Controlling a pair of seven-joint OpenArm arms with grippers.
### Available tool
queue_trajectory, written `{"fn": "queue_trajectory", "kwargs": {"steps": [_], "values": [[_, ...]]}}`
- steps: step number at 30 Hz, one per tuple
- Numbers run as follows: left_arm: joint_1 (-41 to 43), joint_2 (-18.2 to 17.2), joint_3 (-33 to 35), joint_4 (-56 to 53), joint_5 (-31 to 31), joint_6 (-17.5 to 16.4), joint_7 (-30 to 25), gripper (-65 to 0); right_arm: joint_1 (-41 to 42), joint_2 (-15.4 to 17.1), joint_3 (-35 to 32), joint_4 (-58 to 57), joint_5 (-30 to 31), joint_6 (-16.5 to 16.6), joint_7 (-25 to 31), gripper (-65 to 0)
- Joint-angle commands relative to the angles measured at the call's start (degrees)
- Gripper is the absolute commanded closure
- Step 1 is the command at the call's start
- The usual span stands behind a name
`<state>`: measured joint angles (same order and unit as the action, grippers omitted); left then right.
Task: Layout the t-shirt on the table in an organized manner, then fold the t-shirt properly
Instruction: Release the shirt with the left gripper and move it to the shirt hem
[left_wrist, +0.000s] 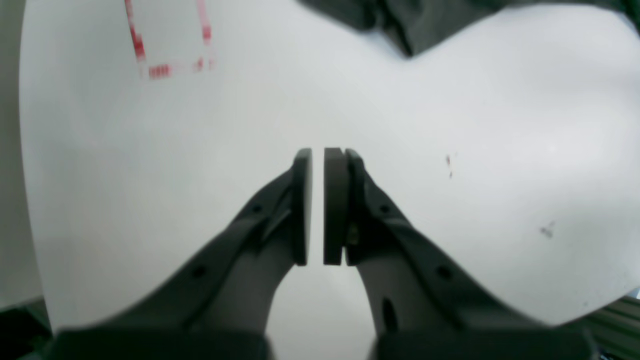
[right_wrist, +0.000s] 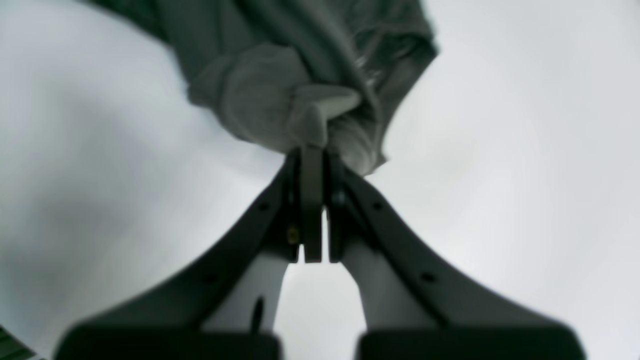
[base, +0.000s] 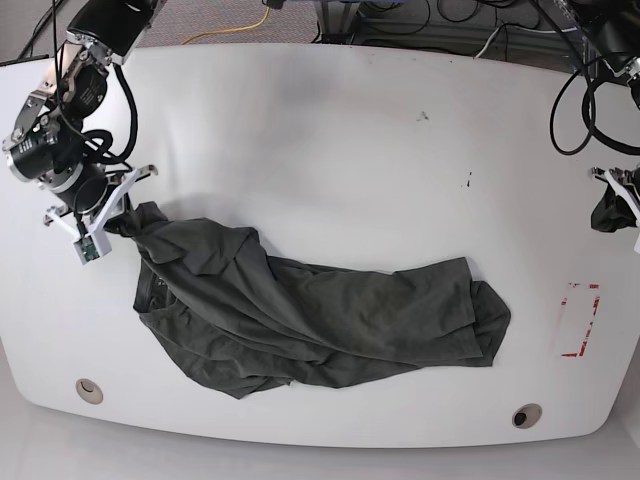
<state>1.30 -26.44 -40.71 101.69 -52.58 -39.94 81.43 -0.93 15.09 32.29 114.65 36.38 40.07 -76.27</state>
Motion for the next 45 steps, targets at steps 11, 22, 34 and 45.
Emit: {"fn": "queue_trajectory", "kwargs": {"steps": [11,22,34,45], "values": [[-0.82,3.62,1.9,-0.37,-0.74,-0.06,-2.7,-7.8,-5.36,-0.81,-0.07,1.0,0.94,-0.07,5.19,0.0],[-14.36,10.48,5.5,-15.23,6.47,7.9,-5.43,-36.1,-5.09,-0.81,-0.25,0.73,0.85,-0.07,5.37,0.0],[-21.12,13.56,14.55,-30.17,13.15,6.67,-16.86,-38.2,-5.09,-0.81,-0.25,0.73,0.85,-0.07,5.37,0.0],[-23.76,16.72,14.91,-40.72,14.99,9.57,-21.6,-38.3,-5.09,-0.63,-0.16,0.73,0.85,-0.07,5.37,0.0]]}}
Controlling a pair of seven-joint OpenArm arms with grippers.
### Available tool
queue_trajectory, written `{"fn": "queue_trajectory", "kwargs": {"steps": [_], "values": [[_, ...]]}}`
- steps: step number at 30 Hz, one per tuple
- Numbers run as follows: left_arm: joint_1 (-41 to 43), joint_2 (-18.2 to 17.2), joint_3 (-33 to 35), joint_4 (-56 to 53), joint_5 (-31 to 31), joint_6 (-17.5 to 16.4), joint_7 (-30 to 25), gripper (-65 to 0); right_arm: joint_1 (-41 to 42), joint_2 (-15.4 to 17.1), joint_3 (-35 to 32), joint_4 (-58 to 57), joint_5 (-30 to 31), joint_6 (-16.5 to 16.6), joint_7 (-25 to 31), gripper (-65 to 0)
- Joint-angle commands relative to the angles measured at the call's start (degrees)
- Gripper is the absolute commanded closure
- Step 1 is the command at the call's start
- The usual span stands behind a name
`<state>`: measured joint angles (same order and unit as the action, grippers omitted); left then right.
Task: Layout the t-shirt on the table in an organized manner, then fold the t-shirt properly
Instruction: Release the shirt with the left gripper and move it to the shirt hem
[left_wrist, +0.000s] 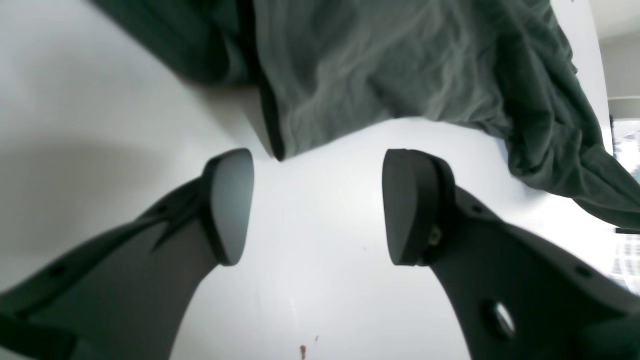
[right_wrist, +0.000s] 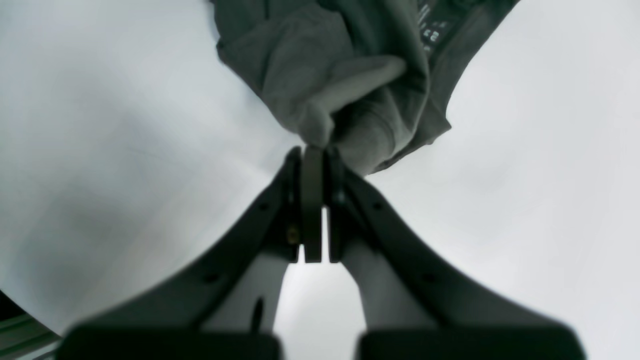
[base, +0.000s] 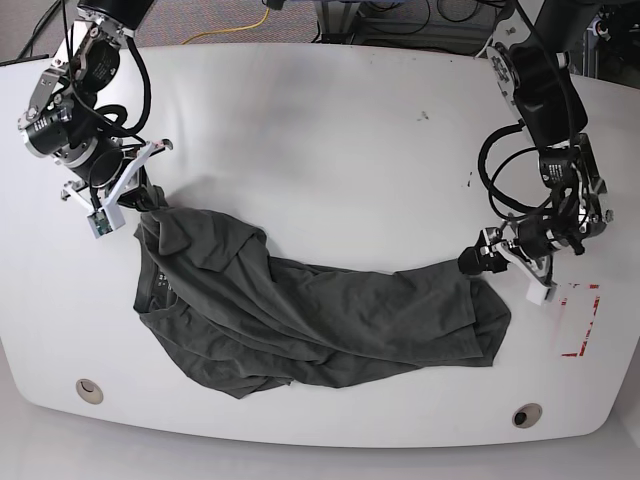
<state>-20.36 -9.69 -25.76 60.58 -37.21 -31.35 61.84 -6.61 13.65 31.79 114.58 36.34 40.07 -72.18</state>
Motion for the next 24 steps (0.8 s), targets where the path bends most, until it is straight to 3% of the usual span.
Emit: {"fn": "queue_trajectory", "kwargs": {"steps": [1,6,16,24], "values": [[-2.01,0.42,-0.04,0.48,0.33,1.86,-2.55,-38.3,0.59,0.81,0.34,0.8,0.89,-0.07,1.28,0.0],[-2.01,2.09,0.04,0.39,3.76,4.41,-4.13,-38.3,1.56,0.81,0.43,0.8,0.89,-0.07,1.28,0.0],[-3.33,5.69,1.8,-0.4,12.99,5.29,-7.03,-38.3,2.35,0.64,0.34,0.71,0.89,-0.07,1.28,0.0],[-5.88,6.75,2.07,-7.79,14.75,5.9,-10.81,-38.3,2.96,0.64,0.34,0.71,0.89,-0.07,1.11,0.0]]}}
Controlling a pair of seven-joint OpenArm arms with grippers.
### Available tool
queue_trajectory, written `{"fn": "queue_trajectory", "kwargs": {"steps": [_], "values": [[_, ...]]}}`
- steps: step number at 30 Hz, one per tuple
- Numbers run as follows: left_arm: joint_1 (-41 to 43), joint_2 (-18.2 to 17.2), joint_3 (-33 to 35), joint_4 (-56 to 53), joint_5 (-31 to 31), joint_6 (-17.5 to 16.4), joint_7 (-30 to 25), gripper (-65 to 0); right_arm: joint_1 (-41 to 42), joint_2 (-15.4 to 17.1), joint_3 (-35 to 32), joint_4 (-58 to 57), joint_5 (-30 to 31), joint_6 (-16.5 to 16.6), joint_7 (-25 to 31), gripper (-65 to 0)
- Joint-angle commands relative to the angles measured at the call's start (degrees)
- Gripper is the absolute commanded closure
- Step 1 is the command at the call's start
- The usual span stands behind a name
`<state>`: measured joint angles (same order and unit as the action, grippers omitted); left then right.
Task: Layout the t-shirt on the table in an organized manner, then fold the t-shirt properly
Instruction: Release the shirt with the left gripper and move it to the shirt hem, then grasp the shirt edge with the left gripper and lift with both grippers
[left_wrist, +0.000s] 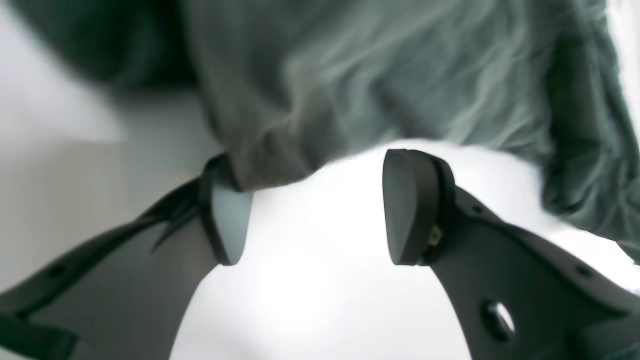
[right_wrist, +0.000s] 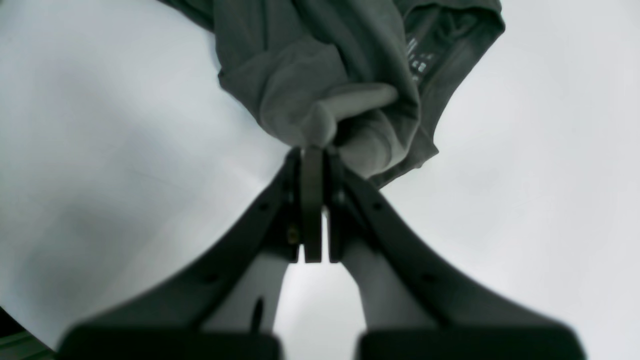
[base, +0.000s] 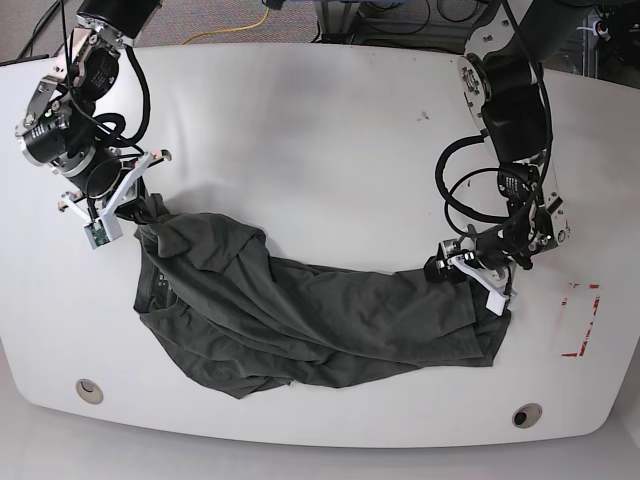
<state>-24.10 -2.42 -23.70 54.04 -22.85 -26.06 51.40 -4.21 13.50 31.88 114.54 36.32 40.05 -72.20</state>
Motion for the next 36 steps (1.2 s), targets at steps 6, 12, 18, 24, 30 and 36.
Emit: {"fn": "queue_trajectory", "kwargs": {"steps": [6,12,18,24,30,36], "values": [[-3.55,-0.53,0.28,-6.09,0.39,2.55,-4.85,-38.3,0.56,0.96,0.25,0.76,0.92,-0.05,1.13,0.0],[-4.69,-0.53,2.56,-8.02,-0.05,2.64,-7.31,-37.8,0.56,0.96,0.25,0.76,0.92,-0.05,1.13,0.0],[-5.22,-0.44,2.65,-8.46,-0.14,2.64,-9.24,-25.0,0.56,0.96,0.25,0.76,0.92,-0.05,1.13,0.0],[-5.31,-0.44,2.65,-8.63,-0.14,2.64,-12.58,-5.4,0.56,1.05,0.25,0.76,0.92,-0.05,1.13,0.0],[-5.05,-0.44,2.56,-8.63,-0.14,2.55,-14.78,0.0,0.56,0.96,0.25,0.76,0.92,-0.05,1.13,0.0],[-5.05,-0.62,2.74,-8.02,-4.71,2.37,-15.13,0.0,0.56,0.88,0.25,0.76,0.92,-0.05,1.13,0.0]]}}
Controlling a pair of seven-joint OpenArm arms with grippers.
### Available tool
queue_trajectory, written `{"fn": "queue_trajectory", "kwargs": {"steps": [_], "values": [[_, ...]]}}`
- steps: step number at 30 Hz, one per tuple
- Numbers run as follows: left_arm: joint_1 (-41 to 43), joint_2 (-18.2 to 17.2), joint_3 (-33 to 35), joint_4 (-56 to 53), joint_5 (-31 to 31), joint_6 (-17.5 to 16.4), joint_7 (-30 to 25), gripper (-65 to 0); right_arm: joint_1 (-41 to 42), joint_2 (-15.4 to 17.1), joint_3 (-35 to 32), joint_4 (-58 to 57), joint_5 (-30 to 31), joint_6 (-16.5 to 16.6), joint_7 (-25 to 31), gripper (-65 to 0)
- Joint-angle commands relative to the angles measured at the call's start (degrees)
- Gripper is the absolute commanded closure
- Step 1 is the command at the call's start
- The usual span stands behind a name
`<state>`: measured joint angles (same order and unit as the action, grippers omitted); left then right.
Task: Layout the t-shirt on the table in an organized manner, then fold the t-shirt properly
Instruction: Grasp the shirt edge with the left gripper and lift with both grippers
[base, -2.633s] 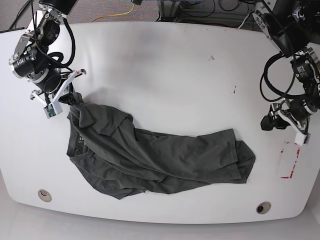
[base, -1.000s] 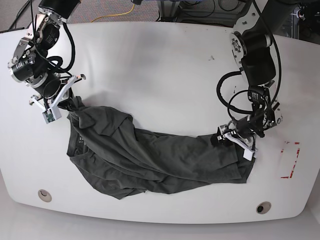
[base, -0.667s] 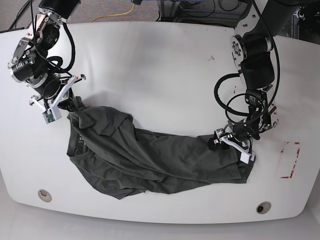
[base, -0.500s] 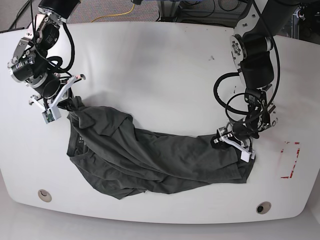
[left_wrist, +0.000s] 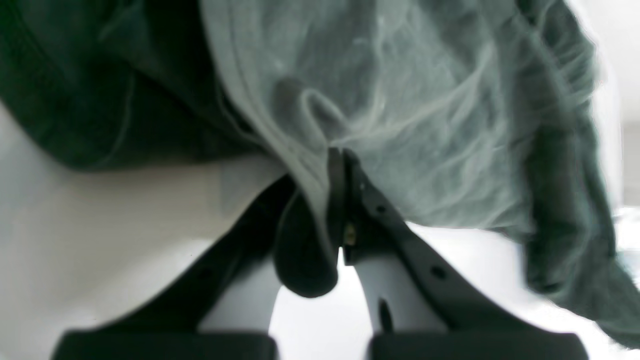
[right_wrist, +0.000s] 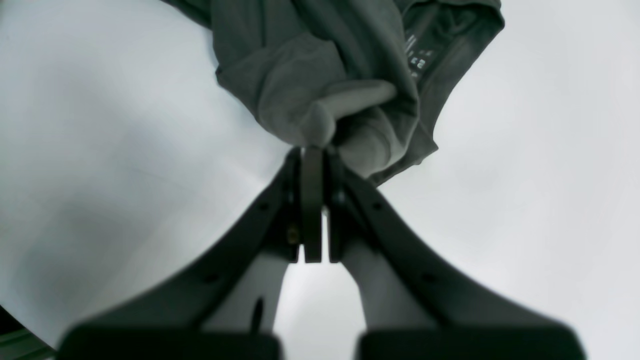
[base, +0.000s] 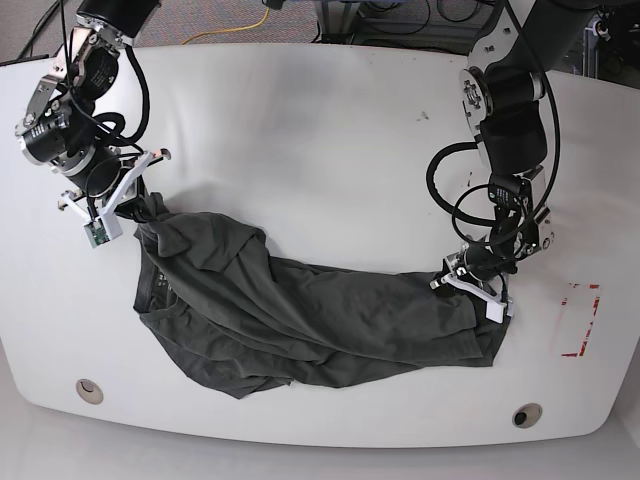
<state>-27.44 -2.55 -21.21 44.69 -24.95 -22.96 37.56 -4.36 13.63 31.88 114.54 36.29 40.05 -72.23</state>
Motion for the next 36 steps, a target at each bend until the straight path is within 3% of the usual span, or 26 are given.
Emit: {"fn": "queue_trajectory", "kwargs": {"steps": [1,10,21,30,36], "values": [[-1.7,-0.57,0.33,1.34,-3.31,-0.73,-1.3,0.0,0.71,0.75,0.25,0.76,0.94,-0.05,1.15,0.0],[-0.21,-0.93,0.42,4.5,-4.98,-0.73,0.29,0.0,0.71,0.75,0.25,0.67,0.85,-0.05,1.33,0.0],[7.44,-1.72,0.33,25.78,-5.6,-0.73,7.93,0.0,0.8,1.01,0.43,1.11,1.29,-0.05,2.29,0.0],[13.24,-6.2,0.16,44.06,-5.69,-0.91,14.18,0.0,0.8,2.15,0.69,2.16,1.46,-0.05,3.0,0.0],[15.62,-9.63,-1.69,54.52,-5.69,-3.19,17.16,0.0,2.65,3.12,2.98,2.07,1.38,-0.05,3.08,0.0]]}}
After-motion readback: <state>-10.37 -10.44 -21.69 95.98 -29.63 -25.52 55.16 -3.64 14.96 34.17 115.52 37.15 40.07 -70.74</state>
